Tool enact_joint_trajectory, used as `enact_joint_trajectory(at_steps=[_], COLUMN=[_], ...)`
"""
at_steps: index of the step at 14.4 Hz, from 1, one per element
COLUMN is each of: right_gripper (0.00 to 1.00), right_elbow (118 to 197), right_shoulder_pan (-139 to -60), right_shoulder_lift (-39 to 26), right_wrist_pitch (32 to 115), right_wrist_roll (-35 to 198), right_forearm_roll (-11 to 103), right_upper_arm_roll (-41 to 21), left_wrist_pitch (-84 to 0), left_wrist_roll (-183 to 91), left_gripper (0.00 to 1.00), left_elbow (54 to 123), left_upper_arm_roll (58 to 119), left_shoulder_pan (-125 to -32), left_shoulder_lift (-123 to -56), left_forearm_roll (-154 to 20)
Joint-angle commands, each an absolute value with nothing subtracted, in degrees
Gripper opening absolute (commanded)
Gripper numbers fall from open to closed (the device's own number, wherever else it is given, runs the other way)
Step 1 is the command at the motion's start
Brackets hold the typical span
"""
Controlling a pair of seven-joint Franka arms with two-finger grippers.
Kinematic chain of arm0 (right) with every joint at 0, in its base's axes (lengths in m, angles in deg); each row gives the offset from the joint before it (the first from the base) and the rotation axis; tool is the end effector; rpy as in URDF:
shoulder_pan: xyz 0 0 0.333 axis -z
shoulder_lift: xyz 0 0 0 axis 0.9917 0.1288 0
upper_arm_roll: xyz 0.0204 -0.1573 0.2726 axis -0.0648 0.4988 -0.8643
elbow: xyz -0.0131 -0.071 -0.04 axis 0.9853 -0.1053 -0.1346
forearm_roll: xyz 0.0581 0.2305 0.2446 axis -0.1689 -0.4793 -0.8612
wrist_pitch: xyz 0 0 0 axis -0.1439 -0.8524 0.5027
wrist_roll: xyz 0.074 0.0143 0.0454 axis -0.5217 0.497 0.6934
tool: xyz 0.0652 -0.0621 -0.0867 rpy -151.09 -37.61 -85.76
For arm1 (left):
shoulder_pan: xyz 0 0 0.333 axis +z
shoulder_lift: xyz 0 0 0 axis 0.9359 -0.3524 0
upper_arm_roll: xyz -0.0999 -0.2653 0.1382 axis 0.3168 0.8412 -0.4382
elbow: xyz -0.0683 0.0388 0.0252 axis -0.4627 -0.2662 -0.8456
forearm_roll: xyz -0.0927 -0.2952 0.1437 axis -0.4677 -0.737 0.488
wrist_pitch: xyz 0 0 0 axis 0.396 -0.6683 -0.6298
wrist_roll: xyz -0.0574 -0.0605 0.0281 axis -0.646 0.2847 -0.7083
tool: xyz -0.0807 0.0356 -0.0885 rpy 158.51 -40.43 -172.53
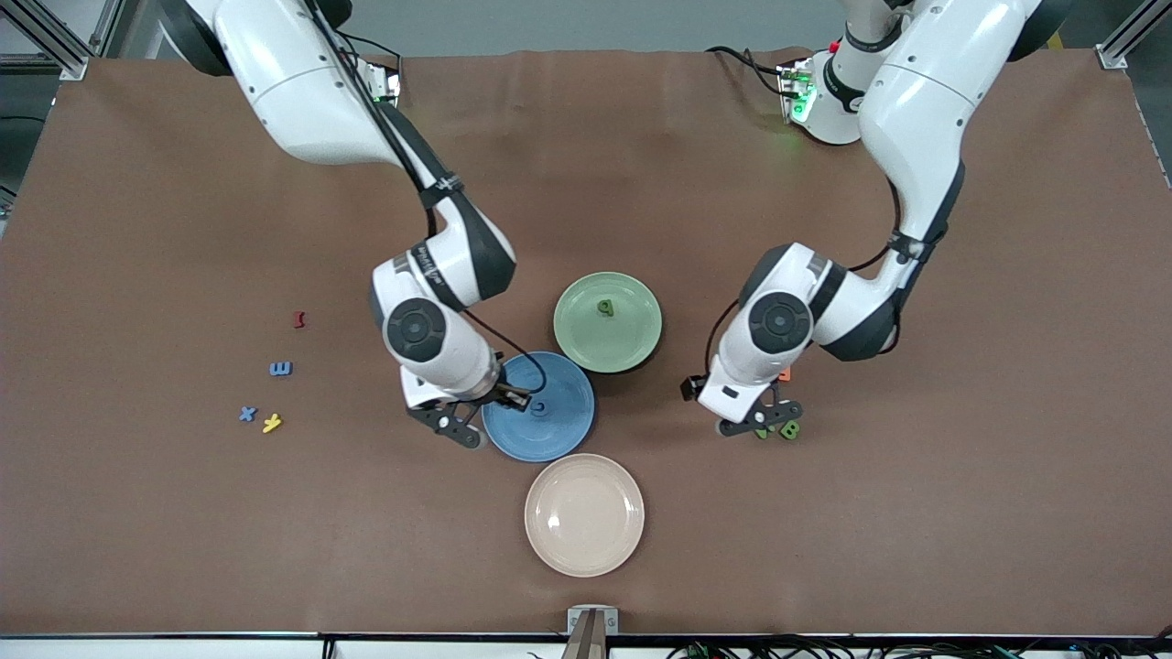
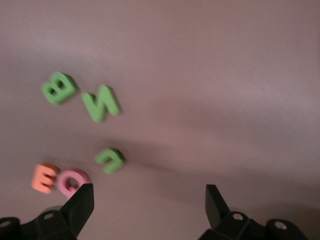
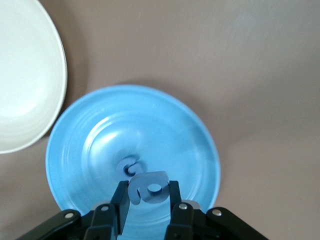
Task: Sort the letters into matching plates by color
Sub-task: 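Drop a into blue plate with the right gripper while the left gripper withdraws, then grasp green B with the left gripper while the right gripper reaches x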
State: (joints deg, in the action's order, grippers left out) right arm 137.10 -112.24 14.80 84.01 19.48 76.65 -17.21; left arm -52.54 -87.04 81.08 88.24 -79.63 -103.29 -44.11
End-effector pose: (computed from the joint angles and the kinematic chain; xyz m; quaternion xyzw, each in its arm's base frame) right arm 0.5948 0.3633 0.2651 -0.9647 0.2560 0.0241 0.0559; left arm 0.5901 -0.2732 0.2551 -0.9928 -0.1198 0.0095 0.0031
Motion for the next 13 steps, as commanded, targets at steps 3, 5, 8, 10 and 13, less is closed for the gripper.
enact_joint_trajectory(at_steps=[3, 5, 8, 10, 13], right_gripper=[0.0, 0.0, 0.21, 1.0, 1.0], right_elbow=[128.9, 129.0, 129.0, 129.1, 129.0], right_shoulder_pan=[-114.4, -114.4, -114.4, -113.9, -114.0], right_shoulder_lift=[21.2, 21.3, 21.3, 21.2, 21.1], right_wrist_pitch=[83.9, 84.2, 84.1, 84.1, 84.1], right_wrist_roll=[14.2, 14.2, 14.2, 14.4, 14.3], right_forearm_roll=[76.8, 76.9, 76.9, 76.9, 76.9], right_upper_arm_roll=[-16.6, -16.6, -16.6, -16.6, -16.6], left_wrist_pitch=[-53.2, -54.1, -54.3, -54.3, -54.8], left_wrist_roll=[-81.9, -81.8, -85.9, -94.0, -105.5], left_gripper=[0.98, 0.98, 0.99, 0.99, 0.99], left_elbow=[81.5, 81.6, 81.5, 81.5, 81.4], left_upper_arm_roll=[88.6, 88.6, 87.1, 87.0, 87.0], left_shoulder_pan=[-74.2, -73.3, -73.3, -72.5, -71.3], left_shoulder_lift=[-103.8, -104.5, -105.2, -105.3, -105.8], left_forearm_roll=[-42.7, -42.7, -43.2, -43.5, -43.7])
